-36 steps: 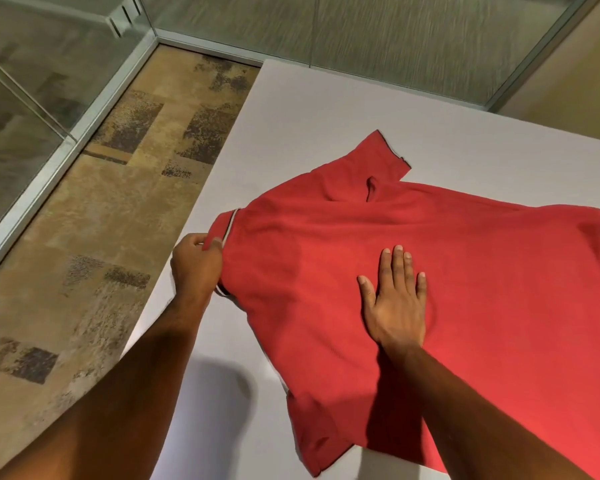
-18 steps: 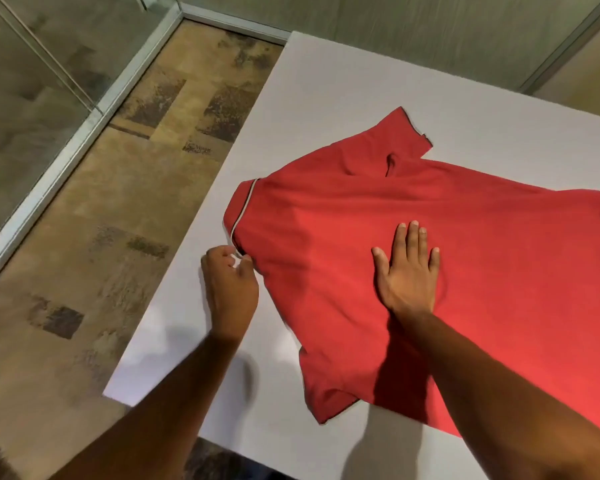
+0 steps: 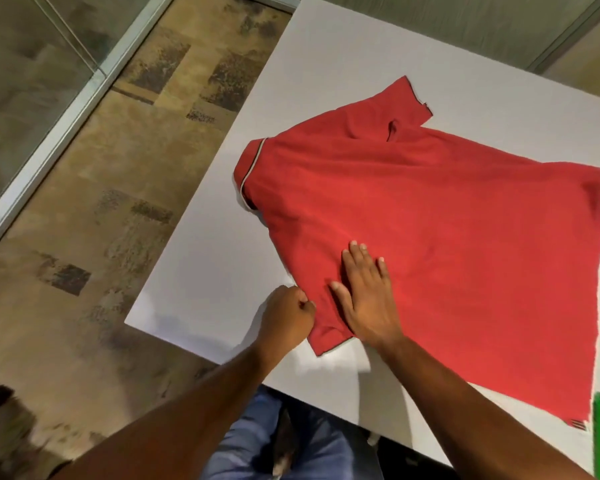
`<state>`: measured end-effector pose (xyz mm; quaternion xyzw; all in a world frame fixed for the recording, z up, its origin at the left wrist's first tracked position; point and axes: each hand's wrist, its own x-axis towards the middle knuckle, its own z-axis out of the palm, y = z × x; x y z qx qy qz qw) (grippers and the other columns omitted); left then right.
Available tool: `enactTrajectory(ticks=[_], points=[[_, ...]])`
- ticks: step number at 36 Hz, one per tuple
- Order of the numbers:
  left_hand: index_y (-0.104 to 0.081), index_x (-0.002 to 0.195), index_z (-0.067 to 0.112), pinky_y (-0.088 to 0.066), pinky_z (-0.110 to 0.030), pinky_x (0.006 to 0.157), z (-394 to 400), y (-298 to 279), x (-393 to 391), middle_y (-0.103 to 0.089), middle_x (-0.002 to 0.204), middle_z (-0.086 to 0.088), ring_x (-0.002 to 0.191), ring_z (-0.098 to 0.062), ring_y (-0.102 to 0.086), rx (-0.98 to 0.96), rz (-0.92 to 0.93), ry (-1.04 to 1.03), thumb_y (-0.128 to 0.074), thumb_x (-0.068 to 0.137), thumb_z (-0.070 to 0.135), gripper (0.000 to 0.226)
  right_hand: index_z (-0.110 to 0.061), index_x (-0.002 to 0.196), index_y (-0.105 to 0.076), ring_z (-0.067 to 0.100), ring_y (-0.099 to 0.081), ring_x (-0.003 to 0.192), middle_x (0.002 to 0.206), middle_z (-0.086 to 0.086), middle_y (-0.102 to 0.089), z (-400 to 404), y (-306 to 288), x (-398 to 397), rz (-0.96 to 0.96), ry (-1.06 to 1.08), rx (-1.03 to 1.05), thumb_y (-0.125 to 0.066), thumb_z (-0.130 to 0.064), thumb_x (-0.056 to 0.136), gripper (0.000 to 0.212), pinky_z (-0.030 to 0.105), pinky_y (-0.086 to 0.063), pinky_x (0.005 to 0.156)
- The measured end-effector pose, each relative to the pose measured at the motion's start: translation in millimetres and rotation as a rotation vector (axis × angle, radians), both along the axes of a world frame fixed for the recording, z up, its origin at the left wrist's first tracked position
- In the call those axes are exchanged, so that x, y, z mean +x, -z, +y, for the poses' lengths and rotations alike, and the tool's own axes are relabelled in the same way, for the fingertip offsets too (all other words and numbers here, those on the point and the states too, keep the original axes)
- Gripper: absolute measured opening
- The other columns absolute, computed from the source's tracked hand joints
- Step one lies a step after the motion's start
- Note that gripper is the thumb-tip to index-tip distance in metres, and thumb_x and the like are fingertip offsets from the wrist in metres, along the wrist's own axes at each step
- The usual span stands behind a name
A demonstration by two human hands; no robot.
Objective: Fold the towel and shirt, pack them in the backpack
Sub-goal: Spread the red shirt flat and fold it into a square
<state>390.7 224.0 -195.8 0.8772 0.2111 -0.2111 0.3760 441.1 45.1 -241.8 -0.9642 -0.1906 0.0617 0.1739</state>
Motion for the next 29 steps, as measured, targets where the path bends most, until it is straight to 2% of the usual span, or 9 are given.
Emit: enactTrajectory(ticks=[3, 6, 8, 10, 14, 18, 22, 26, 29], points=[[-0.046, 0.065, 0.022, -0.039, -0.03, 0.058, -3.7, -7.4, 0.3, -0.052, 0.066, 0.006, 0.066, -0.021, -0.054, -0.075, 0.015, -0.054, -0.053, 0.098, 0.029, 0.034, -0.014, 0.163, -0.027, 0.016, -0.006, 0.16, 0.172, 0.003, -0.015, -0.1, 5.6, -18.4, 0.04, -0.003, -0.04, -0.02, -0.056, 0.109, 0.069, 0.051, -0.012, 0.128], [-0.062, 0.084, 0.026, -0.052, -0.018, 0.067, -7.0, -16.9, -2.4, -0.07, 0.09, 0.004, 0.081, -0.017, -0.066, -0.401, 0.051, -0.27, -0.053, 0.102, 0.027, 0.02, -0.015, 0.164, -0.022, 0.015, -0.002, 0.16, 0.173, 0.002, -0.01, -1.4, 6.9, -23.6, 0.061, 0.064, -0.05, -0.014, -0.057, 0.109, 0.07, 0.049, -0.009, 0.129], [-0.066, 0.105, 0.026, -0.061, -0.033, 0.086, -10.7, -21.0, -4.6, -0.075, 0.109, -0.004, 0.097, -0.022, -0.073, -0.809, 0.14, -0.578, -0.053, 0.103, 0.026, 0.014, -0.016, 0.165, -0.02, 0.015, 0.001, 0.16, 0.173, 0.002, -0.007, -2.0, 6.6, -23.9, 0.078, 0.098, -0.045, -0.013, -0.058, 0.108, 0.071, 0.047, -0.005, 0.13], [-0.064, 0.119, 0.018, -0.062, -0.038, 0.082, -14.4, -21.3, -4.2, -0.074, 0.113, -0.009, 0.101, -0.026, -0.074, -0.99, 0.19, -0.78, -0.05, 0.106, 0.023, 0.02, -0.017, 0.165, -0.018, 0.013, 0.003, 0.16, 0.174, 0.0, -0.005, -3.0, 7.3, -23.7, 0.102, 0.106, -0.026, -0.012, -0.057, 0.108, 0.07, 0.046, -0.004, 0.13], [-0.062, 0.122, 0.001, -0.06, -0.027, 0.062, -27.9, -25.0, -0.8, -0.075, 0.105, -0.021, 0.077, -0.023, -0.074, -0.926, 0.206, -0.806, -0.055, 0.102, 0.007, 0.022, -0.019, 0.166, -0.015, 0.01, 0.005, 0.159, 0.173, -0.003, -0.003, -6.5, 11.7, -21.3, 0.129, 0.087, 0.01, -0.013, -0.053, 0.108, 0.067, 0.047, -0.004, 0.129], [-0.07, 0.101, -0.005, -0.05, -0.024, 0.05, -39.4, -28.1, 3.1, -0.067, 0.073, -0.016, 0.049, -0.014, -0.054, -0.76, 0.201, -0.675, -0.064, 0.096, 0.004, 0.012, -0.023, 0.165, -0.004, 0.008, 0.009, 0.158, 0.173, -0.006, 0.002, -12.0, 13.3, -18.7, 0.156, 0.077, 0.064, -0.022, -0.051, 0.109, 0.065, 0.05, -0.006, 0.129], [-0.069, 0.09, 0.012, -0.047, -0.02, 0.044, -48.9, -30.6, 11.5, -0.068, 0.068, -0.006, 0.044, -0.01, -0.052, -0.675, 0.125, -0.559, -0.069, 0.096, 0.014, 0.006, -0.015, 0.166, -0.002, 0.012, 0.012, 0.159, 0.173, -0.002, 0.006, -16.7, 10.8, -18.8, 0.19, 0.018, 0.087, -0.06, -0.054, 0.085, 0.107, 0.045, 0.004, 0.129], [-0.074, 0.101, 0.003, -0.05, -0.011, 0.054, -57.0, -28.9, 16.2, -0.076, 0.086, -0.004, 0.055, 0.001, -0.065, -0.672, 0.052, -0.53, -0.073, 0.094, 0.017, 0.016, -0.015, 0.166, -0.003, 0.007, 0.013, 0.158, 0.173, -0.003, 0.005, -16.2, 10.7, -17.0, 0.192, 0.043, 0.078, -0.063, -0.031, 0.087, 0.1, 0.045, 0.001, 0.129], [-0.076, 0.096, 0.004, -0.043, -0.005, 0.049, -57.3, -27.3, 16.4, -0.073, 0.081, -0.001, 0.051, 0.008, -0.062, -0.552, 0.008, -0.525, -0.074, 0.094, 0.022, 0.018, -0.015, 0.166, -0.004, 0.006, 0.014, 0.157, 0.173, -0.005, 0.005, -16.2, 7.8, -18.1, 0.227, 0.039, 0.119, -0.05, -0.042, 0.086, 0.097, 0.037, 0.009, 0.128]])
